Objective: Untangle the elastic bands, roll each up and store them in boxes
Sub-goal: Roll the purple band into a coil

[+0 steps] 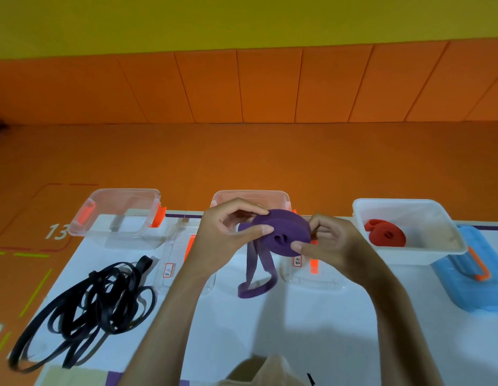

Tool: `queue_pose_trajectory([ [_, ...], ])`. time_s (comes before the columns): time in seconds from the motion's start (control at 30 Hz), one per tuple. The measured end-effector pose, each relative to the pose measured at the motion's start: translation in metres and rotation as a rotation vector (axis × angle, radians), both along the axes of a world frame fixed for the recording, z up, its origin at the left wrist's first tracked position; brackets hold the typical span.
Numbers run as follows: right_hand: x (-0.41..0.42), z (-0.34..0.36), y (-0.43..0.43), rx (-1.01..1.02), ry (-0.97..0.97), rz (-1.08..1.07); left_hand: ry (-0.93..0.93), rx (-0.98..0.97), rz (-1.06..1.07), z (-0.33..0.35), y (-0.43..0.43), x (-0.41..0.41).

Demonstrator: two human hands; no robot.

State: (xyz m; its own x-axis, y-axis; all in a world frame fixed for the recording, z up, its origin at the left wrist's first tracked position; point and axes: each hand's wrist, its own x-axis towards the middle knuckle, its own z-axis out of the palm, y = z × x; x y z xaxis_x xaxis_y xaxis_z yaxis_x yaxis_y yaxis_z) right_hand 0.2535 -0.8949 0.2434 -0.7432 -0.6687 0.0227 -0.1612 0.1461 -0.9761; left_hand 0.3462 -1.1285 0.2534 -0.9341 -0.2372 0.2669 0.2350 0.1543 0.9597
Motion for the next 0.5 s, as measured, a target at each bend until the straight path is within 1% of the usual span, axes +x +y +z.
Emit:
queue_pose_trajectory([
  [0.03,0.0,-0.001,0.001,0.007,-0.001,-0.007,-0.003,-0.005,0.005,-0.001,0.001,-0.001],
  [0.07,0.0,-0.001,0.0,-0.015,-0.044,-0.033,-0.005,-0.006,0.008,-0.003,0.003,-0.002],
  [0.17,0.0,-0.004,0.001,-0.126,-0.148,-0.106,-0.003,-0.006,-0.015,-0.005,0.002,-0.006],
  [0.33,0.002,-0.013,0.0,-0.248,-0.25,-0.154,-0.112,0.05,-0.129,-0.001,-0.008,-0.006],
  [0.5,0.006,-0.022,-0.009,-0.259,-0.302,-0.081,-0.021,0.068,-0.059,0.006,-0.004,-0.008],
])
